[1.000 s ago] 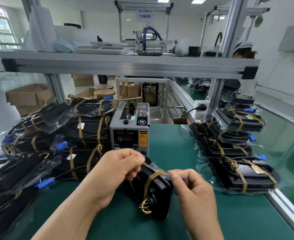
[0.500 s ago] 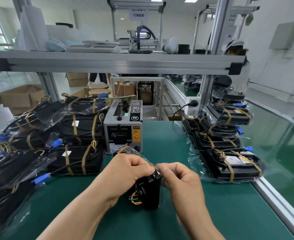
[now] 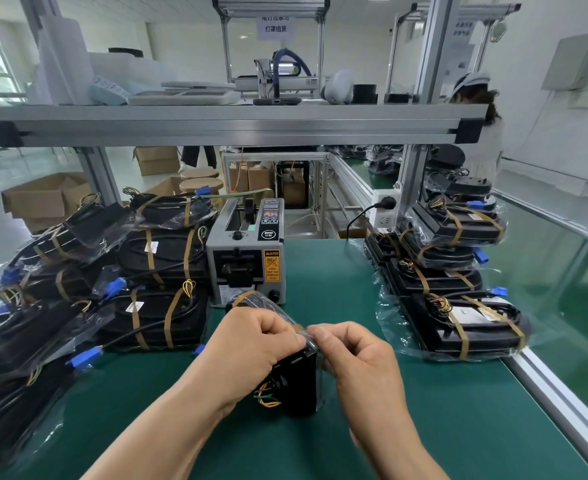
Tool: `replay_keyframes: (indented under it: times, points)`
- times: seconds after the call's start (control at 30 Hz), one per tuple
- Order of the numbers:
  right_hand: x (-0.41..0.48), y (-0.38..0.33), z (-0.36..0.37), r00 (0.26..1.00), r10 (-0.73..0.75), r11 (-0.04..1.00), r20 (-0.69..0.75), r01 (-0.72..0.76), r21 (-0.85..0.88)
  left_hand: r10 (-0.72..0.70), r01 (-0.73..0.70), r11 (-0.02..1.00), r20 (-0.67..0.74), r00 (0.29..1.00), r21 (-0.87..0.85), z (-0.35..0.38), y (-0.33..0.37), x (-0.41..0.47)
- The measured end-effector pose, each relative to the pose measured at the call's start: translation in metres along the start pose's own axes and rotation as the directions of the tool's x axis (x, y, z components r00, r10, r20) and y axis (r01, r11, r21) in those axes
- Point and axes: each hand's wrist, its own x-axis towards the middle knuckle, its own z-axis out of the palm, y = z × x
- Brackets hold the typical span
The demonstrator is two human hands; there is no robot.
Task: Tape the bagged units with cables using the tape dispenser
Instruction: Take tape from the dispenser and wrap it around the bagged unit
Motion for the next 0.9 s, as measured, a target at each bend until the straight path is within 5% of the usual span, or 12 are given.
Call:
replay_keyframes:
  times: [0.47,0.77,0.9]
  points:
    - [-0.002,-0.002,-0.001,1.0,-0.007,0.999,0.023,0.008,-0.054,0.116,-0.106,0.992,-0.181,0.977,0.067,0.006,-0.02,0.005]
    - [0.002,0.001,-0.003,1.0,0.026,0.998,0.004,-0.026,-0.062,0.128,-0.145,0.982,0.144,0.981,0.117,-0.015,-0.017,0.013]
    - [0.006,0.002,-0.007,0.999,0.036,0.995,0.004,-0.036,-0.094,0.13,-0.14,0.987,0.127,0.983,0.075,-0.013,-0.019,0.011]
